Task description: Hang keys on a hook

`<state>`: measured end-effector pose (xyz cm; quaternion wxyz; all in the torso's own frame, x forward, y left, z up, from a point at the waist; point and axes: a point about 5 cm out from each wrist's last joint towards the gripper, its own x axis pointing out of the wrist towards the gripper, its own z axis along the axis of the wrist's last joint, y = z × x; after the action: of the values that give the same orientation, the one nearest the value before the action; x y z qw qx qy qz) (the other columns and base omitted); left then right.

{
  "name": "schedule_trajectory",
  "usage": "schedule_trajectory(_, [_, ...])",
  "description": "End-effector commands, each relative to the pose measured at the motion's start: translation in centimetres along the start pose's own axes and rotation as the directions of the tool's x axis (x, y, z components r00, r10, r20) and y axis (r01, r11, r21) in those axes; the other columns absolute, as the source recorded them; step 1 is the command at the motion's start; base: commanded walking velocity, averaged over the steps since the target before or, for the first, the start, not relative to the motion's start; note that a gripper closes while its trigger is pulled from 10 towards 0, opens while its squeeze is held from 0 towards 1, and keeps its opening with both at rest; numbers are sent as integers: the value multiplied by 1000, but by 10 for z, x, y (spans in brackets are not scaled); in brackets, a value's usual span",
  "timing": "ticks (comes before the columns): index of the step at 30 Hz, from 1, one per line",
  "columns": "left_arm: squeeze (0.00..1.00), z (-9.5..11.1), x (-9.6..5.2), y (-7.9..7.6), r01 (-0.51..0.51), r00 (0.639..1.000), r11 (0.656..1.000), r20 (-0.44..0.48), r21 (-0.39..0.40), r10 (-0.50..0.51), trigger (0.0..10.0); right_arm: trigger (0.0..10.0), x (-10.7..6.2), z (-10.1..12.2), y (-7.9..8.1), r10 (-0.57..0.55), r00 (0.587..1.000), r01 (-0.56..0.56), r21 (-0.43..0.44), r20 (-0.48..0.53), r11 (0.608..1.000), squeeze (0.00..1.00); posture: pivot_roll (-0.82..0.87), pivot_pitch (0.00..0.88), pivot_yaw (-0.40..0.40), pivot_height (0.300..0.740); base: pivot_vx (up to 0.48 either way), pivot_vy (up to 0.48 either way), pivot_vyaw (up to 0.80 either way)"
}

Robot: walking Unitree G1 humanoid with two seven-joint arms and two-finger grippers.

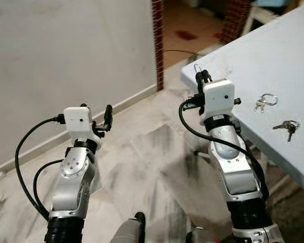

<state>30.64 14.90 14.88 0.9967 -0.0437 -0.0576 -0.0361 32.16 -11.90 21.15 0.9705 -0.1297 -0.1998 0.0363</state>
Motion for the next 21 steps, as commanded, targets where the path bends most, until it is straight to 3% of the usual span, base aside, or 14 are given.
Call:
schedule_trajectory(1, [0,-3,-1,9,-18,1000,1000,-22,19,18,10000,10000,0,3,8,21,1000,-21,17,12,1000,0,-6,165,53,740,0,0,800])
schedule_trajectory(15, [0,-13,-6,15,-45,998,999,-46,14,46,10000,10000,1,4,14,60,998,-60,28,18,998,0,-2,166,38,740,0,0,800])
schedule_trajectory(21, [0,-14,-5,13,-29,998,1000,-49,1,29,10000,10000,2,4,16,64,998,-64,40,22,997,0,-1,167,39,740,0,0,97])
